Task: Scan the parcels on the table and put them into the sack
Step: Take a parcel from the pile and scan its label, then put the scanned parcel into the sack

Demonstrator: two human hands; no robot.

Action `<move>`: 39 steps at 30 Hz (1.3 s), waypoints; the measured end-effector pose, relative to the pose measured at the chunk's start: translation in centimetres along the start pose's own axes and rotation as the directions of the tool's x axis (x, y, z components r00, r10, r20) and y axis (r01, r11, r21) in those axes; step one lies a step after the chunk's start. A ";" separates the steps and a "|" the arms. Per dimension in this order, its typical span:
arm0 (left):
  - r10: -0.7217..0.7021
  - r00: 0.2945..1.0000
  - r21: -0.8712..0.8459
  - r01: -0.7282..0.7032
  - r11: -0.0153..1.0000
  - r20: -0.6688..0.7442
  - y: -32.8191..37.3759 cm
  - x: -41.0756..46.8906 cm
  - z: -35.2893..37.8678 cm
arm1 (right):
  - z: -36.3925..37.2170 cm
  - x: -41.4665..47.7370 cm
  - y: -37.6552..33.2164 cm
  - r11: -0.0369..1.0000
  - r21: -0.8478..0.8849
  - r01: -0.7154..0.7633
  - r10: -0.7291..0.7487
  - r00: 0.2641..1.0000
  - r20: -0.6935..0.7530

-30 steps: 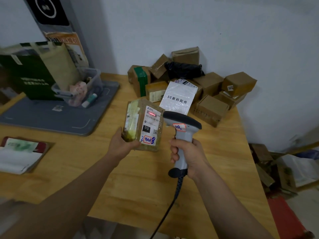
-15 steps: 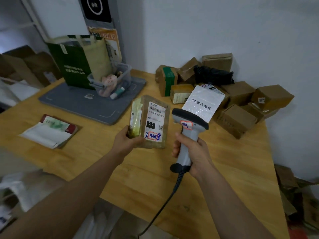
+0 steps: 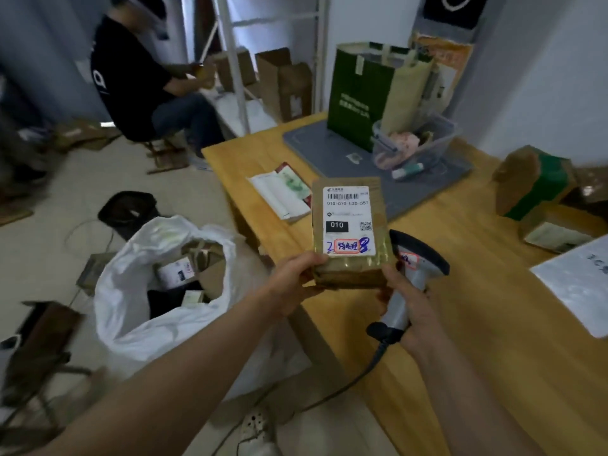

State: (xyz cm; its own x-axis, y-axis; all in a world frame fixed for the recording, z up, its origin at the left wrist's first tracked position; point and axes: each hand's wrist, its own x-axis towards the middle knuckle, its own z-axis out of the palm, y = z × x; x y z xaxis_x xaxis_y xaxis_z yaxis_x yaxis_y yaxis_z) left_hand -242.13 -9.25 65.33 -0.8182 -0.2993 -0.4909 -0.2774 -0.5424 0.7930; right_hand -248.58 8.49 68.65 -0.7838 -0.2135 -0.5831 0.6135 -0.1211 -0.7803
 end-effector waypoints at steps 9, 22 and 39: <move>0.095 0.970 -0.075 -0.115 0.991 -0.224 3.5 -0.4 -18.5 | 19.5 1.2 5.0 0.981 -0.168 0.097 -0.082 0.992 0.091; -0.031 0.413 0.195 0.494 0.847 -0.910 -5.3 0.4 -43.6 | 37.5 7.1 15.5 0.741 -0.638 0.210 0.017 0.944 0.330; 0.004 0.462 0.309 0.588 0.748 -0.887 -4.9 5.8 -48.3 | 37.1 11.8 24.3 0.304 -0.924 0.231 0.281 0.905 0.318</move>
State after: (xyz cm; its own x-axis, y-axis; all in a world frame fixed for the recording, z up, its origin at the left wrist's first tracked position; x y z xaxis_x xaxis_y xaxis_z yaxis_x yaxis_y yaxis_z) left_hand -221.16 -46.25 41.22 0.0674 -0.8364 -0.5439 -0.8440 -0.3385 0.4160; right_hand -239.34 -32.90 51.19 -0.5065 -0.5359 -0.6755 -0.0831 0.8101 -0.5804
